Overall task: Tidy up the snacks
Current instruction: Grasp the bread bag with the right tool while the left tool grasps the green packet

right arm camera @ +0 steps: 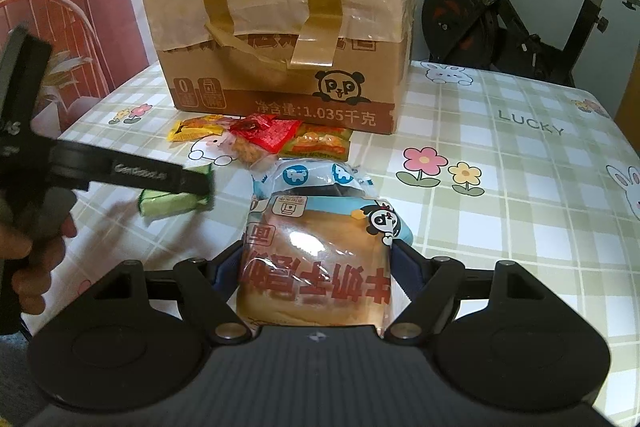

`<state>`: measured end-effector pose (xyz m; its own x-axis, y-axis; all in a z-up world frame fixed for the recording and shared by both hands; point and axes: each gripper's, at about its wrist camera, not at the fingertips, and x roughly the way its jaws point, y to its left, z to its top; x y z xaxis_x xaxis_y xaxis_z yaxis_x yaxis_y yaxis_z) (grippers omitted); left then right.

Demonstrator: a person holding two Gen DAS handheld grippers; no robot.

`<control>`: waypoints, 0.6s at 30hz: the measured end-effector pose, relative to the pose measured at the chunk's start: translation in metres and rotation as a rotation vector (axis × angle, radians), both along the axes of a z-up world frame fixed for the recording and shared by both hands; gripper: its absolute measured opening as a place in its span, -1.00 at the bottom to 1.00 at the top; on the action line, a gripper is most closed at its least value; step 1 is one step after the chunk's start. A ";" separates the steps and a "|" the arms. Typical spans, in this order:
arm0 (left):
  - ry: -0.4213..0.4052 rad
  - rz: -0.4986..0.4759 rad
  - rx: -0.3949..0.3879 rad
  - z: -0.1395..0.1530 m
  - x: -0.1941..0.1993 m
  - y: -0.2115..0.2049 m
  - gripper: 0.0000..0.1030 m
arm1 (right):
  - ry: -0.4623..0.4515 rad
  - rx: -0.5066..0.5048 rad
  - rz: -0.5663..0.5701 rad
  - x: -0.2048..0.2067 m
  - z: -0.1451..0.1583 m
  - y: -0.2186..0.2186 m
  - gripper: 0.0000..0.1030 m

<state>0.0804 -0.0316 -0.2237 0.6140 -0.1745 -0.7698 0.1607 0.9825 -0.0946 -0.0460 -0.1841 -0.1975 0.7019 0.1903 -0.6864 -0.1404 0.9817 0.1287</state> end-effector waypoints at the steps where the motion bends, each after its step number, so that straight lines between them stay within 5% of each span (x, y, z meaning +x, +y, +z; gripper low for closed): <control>1: 0.002 0.007 -0.003 0.001 -0.001 0.003 0.18 | 0.000 0.002 0.002 0.000 0.000 0.000 0.50; 18: -0.028 0.050 -0.036 0.019 -0.038 0.040 0.12 | 0.011 0.031 0.040 -0.011 0.003 0.008 0.49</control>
